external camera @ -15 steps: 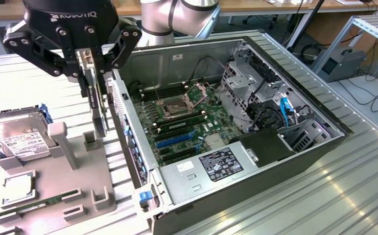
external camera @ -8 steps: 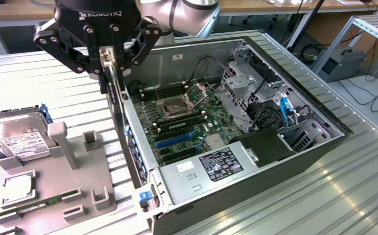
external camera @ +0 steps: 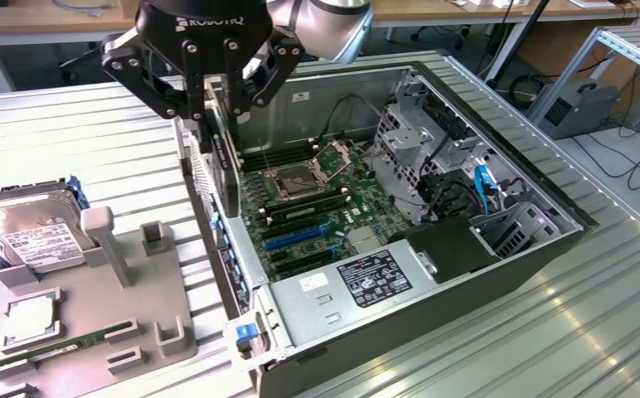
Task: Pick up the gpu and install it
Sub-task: 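Pick up the gpu and move the gpu toward the slot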
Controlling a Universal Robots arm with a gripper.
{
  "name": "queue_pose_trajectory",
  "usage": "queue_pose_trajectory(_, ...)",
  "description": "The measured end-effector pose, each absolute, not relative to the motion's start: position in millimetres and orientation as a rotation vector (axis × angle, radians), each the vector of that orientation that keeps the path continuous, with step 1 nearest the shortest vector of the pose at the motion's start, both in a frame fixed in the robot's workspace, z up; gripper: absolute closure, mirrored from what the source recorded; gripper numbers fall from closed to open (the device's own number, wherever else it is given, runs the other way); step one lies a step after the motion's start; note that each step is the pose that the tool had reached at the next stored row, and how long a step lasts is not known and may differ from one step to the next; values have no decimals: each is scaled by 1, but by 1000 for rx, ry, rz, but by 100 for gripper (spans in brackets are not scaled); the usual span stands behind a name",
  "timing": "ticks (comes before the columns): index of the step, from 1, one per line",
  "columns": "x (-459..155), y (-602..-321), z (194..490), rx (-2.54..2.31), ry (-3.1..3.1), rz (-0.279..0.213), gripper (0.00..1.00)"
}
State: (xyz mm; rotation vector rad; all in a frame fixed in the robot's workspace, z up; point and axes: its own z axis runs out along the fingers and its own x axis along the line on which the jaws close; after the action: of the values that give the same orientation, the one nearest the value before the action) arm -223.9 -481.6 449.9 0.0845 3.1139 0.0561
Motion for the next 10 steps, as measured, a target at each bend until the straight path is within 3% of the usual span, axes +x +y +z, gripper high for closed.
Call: queue_pose_trajectory(10, -183, -481, 450, 85, 3114, 56, 73)
